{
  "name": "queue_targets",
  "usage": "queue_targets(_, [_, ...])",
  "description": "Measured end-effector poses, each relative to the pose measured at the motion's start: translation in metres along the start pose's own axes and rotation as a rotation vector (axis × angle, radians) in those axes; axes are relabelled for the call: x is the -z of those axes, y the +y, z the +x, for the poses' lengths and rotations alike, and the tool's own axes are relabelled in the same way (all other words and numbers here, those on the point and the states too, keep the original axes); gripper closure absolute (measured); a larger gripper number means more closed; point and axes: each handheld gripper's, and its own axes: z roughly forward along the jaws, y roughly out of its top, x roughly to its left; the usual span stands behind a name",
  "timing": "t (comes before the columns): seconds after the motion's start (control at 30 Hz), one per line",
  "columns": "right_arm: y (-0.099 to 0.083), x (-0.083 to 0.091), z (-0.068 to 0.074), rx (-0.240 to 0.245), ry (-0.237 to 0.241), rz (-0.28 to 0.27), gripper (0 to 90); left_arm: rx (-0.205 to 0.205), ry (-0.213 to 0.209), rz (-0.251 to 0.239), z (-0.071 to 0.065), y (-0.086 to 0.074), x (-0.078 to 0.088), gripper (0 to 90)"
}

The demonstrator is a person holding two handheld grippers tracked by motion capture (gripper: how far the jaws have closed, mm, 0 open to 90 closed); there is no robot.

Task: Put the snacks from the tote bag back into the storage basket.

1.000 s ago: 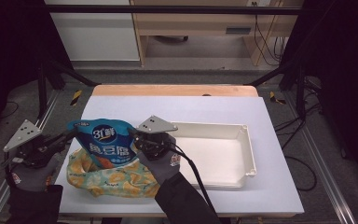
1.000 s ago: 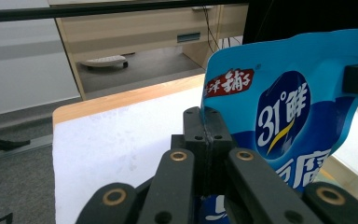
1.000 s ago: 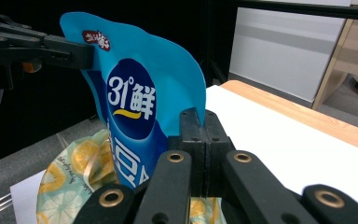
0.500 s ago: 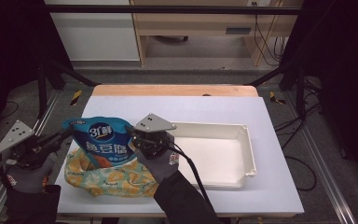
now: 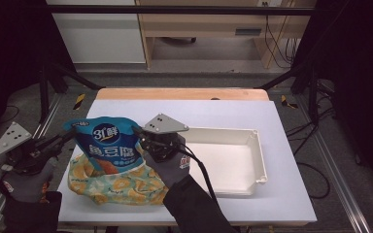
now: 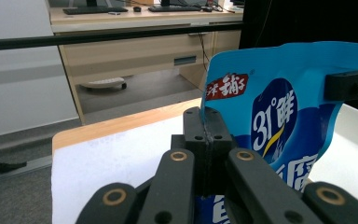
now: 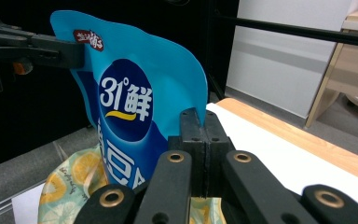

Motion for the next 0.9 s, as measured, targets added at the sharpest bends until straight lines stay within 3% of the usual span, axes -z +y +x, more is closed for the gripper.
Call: queue_targets(0.9, [0.04, 0.013, 0.001, 0.051, 0.009, -0.031, 90.0, -0.017, 0.013, -0.045, -0.004, 0.036, 0.012, 90.0])
